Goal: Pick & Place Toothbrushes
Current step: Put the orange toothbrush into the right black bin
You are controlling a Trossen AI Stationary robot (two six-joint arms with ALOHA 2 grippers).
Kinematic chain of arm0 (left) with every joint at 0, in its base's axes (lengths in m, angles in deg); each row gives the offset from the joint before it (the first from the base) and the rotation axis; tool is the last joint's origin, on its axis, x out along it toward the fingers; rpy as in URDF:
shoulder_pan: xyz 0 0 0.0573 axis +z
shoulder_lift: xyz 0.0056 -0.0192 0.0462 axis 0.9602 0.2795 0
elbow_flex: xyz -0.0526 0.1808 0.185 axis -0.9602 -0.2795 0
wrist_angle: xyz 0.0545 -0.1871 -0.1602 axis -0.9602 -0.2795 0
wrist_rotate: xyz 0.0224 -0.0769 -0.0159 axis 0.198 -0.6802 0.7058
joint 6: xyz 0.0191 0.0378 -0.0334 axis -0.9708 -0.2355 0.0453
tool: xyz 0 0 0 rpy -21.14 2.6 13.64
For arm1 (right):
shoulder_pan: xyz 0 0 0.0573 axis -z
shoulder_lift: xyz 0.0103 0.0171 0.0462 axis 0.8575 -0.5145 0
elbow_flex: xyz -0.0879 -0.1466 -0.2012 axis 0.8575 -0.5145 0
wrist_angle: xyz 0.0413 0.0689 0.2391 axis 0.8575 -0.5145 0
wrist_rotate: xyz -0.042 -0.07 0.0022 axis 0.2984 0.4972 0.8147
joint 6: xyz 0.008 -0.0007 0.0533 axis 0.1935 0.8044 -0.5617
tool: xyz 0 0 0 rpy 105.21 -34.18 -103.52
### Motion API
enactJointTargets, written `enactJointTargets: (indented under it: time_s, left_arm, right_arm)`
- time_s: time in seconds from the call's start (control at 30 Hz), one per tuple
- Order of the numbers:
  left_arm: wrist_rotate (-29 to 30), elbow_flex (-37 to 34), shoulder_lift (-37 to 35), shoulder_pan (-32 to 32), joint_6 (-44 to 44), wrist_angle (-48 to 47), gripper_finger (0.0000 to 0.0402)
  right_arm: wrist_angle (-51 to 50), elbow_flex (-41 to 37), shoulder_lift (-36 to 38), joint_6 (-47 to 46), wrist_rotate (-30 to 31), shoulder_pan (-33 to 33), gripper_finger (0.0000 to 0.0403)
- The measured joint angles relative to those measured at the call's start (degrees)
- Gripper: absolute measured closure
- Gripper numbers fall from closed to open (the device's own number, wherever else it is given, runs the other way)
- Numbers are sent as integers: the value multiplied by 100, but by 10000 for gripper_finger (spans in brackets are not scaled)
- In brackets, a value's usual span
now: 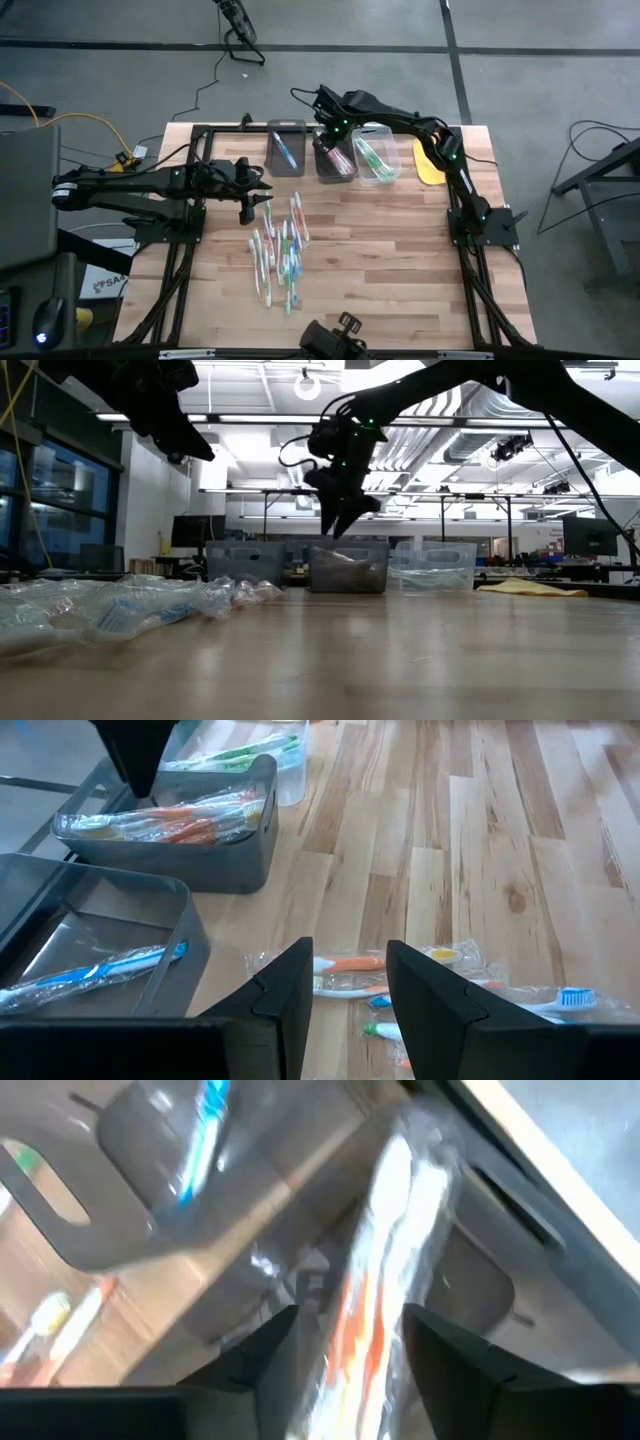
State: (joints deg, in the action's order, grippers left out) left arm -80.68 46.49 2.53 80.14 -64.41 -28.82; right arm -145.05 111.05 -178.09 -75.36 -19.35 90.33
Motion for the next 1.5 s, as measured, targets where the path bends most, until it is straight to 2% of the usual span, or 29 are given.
enactJointTargets:
  time_s: [0.23, 0.3, 0.57, 0.67, 0.77, 1.07, 1.2, 1.33, 1.5]
  left_arm:
    - [-1, 0, 0, 0, 1, -46, 278]
    - [-2, 0, 0, 0, 1, -45, 278]
    - [1, 0, 0, 0, 52, -120, 278]
    - [258, 0, 0, -2, 229, -356, 278]
    - [540, 0, -4, 0, 437, -695, 278]
    - [540, 0, -4, -2, 745, -1441, 278]
    - [490, 0, -7, -2, 906, -1634, 278]
    - [352, 0, -6, 0, 945, -1732, 278]
    - [-394, 0, 105, -2, 431, -1902, 278]
  right_arm:
    - [60, -6, -122, 35, 145, -58, 374]
    - [108, -3, -121, 40, 144, -57, 393]
    - [-111, 0, -66, 33, 82, -67, 399]
    - [-372, -4, 147, 148, 95, -172, 396]
    - [-481, 0, 459, 293, 328, -401, 395]
    - [-588, -53, 1046, 595, 937, -1268, 395]
    - [-150, -815, 1387, 591, 1006, -1521, 395]
    - [916, -2280, 2148, 379, 1011, -1668, 395]
    - [2479, -4167, 3213, 29, 1048, -2032, 395]
